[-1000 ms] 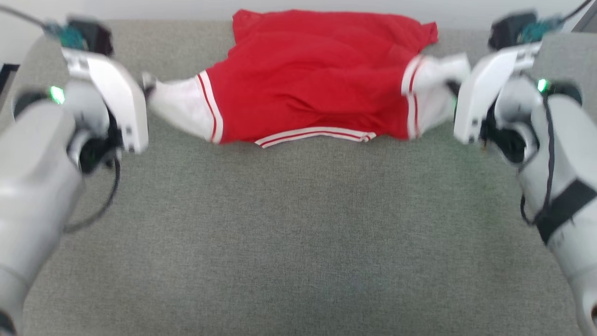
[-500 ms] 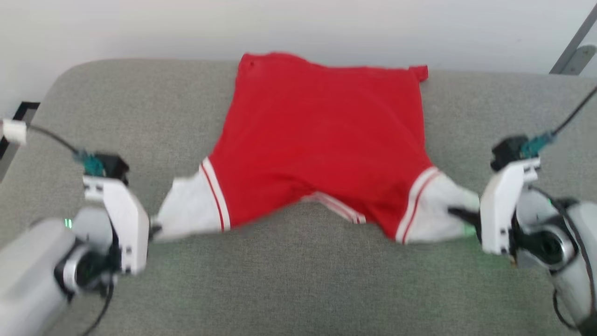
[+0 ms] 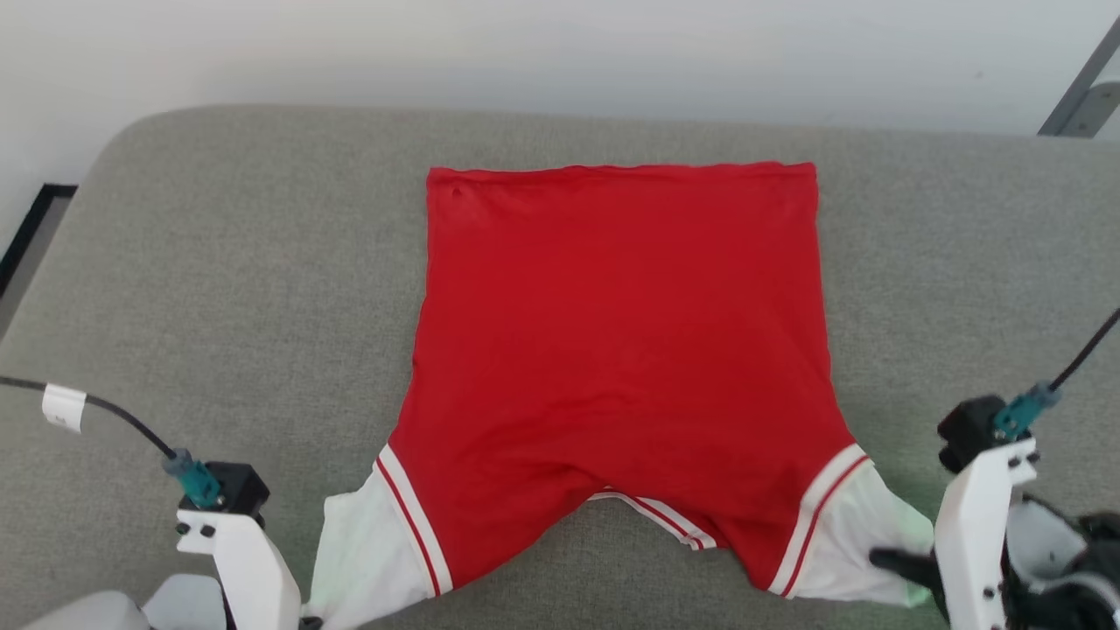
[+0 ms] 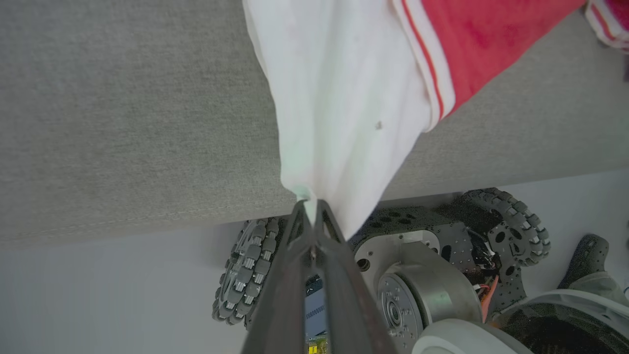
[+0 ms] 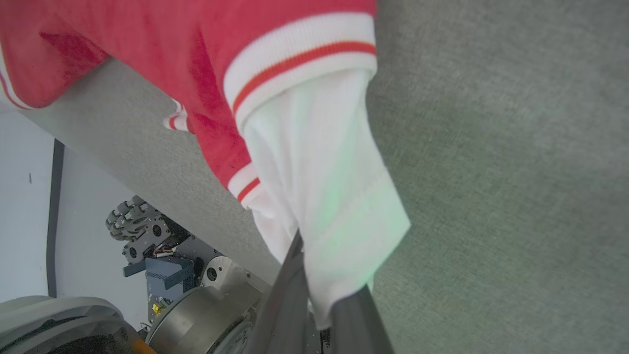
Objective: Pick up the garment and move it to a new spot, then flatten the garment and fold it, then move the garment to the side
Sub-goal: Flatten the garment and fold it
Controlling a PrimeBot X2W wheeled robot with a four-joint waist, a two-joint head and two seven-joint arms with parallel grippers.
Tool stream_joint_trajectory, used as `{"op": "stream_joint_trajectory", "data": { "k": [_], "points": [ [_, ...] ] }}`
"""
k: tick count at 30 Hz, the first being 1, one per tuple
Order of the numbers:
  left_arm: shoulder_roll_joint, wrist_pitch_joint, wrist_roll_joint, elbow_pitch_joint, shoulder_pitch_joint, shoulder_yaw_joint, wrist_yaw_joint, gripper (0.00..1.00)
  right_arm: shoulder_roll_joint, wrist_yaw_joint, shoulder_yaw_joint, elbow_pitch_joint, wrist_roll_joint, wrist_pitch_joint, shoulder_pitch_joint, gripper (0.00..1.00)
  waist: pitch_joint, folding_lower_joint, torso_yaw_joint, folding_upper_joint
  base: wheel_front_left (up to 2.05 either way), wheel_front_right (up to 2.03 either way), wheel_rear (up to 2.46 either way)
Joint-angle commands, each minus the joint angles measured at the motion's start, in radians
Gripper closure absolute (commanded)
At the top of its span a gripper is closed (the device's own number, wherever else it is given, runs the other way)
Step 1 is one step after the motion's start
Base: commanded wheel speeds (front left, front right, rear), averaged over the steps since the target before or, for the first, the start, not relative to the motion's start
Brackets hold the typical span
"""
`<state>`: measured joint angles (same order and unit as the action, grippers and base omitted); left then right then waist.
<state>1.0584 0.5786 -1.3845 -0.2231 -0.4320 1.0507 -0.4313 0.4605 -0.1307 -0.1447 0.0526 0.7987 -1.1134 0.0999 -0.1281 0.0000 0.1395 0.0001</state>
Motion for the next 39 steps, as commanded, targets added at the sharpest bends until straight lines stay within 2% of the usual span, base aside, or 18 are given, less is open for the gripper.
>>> {"op": "stream_joint_trajectory", "data": {
  "k": [1,5,6,7,8,9,10,14,17,22,25,29,32,37,38,39],
  "points": [
    [-0.003,-0.015,-0.012,-0.009,0.02,-0.002,-0.009,1.0,-0.02,0.0,0.018,0.025,-0.042,-0.011,-0.032,1.0,-0.018,0.0,0.003,-0.0001,0.0,0.0,0.0],
    [-0.028,-0.05,-0.017,0.011,0.037,-0.007,0.001,1.0,-0.057,0.0,0.01,0.057,-0.142,0.025,-0.064,0.98,-0.047,0.0,0.003,-0.0001,0.0,0.0,0.0],
    [-0.038,-0.062,-0.017,0.019,0.033,-0.013,0.011,1.0,-0.067,0.0,0.005,0.05,-0.158,0.043,-0.064,0.65,-0.053,0.0,0.004,-0.0001,0.0,0.0,0.0],
    [-0.047,-0.071,-0.017,0.029,0.029,-0.017,0.018,1.0,-0.072,0.0,-0.001,0.037,-0.174,0.058,-0.063,0.65,-0.058,0.0,0.004,-0.0001,0.0,0.0,0.0],
    [-0.054,-0.079,-0.017,0.039,0.024,-0.02,0.026,1.0,-0.073,0.0,-0.007,0.025,-0.194,0.073,-0.06,0.59,-0.063,0.0,0.003,-0.0001,0.0,0.0,0.0],
    [-0.061,-0.087,-0.01,0.047,0.016,-0.024,0.033,1.0,-0.074,0.0,-0.014,0.019,-0.211,0.093,-0.051,0.18,-0.069,0.0,0.003,-0.0001,0.0,0.0,0.0],
    [-0.068,-0.091,-0.005,0.055,0.009,-0.027,0.041,1.0,-0.075,0.0,-0.024,0.011,-0.218,0.108,-0.042,0.0,-0.074,0.0,0.001,-0.0001,0.0,0.0,0.0],
    [-0.086,-0.114,0.003,0.075,-0.006,-0.04,0.064,1.0,-0.079,0.0,-0.028,-0.002,-0.241,0.144,-0.028,0.0,-0.084,0.0,-0.003,-0.0001,0.0,0.0,0.0],
    [-0.097,-0.138,0.013,0.088,-0.017,-0.05,0.082,1.0,-0.068,0.0,-0.026,0.04,-0.248,0.158,-0.015,0.0,-0.089,0.0,-0.009,-0.0001,0.0,0.0,0.0],
    [-0.101,-0.181,0.019,0.095,-0.018,-0.07,0.098,1.0,-0.084,0.0,0.045,0.17,-0.261,0.166,0.0,0.0,-0.104,0.0,-0.016,-0.0001,0.0,0.0,0.0],
    [-0.102,-0.198,0.025,0.094,-0.025,-0.079,0.102,1.0,-0.115,0.0,0.103,0.243,-0.278,0.177,0.032,0.0,-0.118,0.0,-0.013,-0.0001,0.0,0.0,0.0],
    [-0.113,-0.211,0.036,0.091,-0.04,-0.087,0.11,1.0,-0.154,0.0,0.163,0.271,-0.334,0.226,0.126,0.0,-0.146,0.0,-0.001,-0.0001,0.0,0.0,0.0],
    [-0.125,-0.205,0.05,0.093,-0.057,-0.083,0.117,1.0,-0.176,0.0,0.187,0.213,-0.38,0.276,0.222,0.0,-0.167,0.0,0.013,-0.0001,0.0,0.0,0.0],
    [-0.154,-0.197,0.067,0.101,-0.096,-0.079,0.135,1.0,-0.182,0.0,0.189,0.03,-0.425,0.334,0.407,0.0,-0.208,0.0,0.045,-0.0001,0.0,0.0,0.0],
    [-0.179,-0.193,0.085,0.108,-0.124,-0.074,0.155,1.0,-0.178,0.0,0.196,-0.109,-0.456,0.359,0.518,0.0,-0.235,0.0,0.072,-0.0001,0.0,0.0,0.0],
    [-0.188,-0.193,0.09,0.113,-0.134,-0.072,0.161,1.0,-0.172,0.0,0.196,-0.157,-0.468,0.364,0.555,0.0,-0.243,0.0,0.081,-0.0001,0.0,0.0,0.0]
  ]
}}
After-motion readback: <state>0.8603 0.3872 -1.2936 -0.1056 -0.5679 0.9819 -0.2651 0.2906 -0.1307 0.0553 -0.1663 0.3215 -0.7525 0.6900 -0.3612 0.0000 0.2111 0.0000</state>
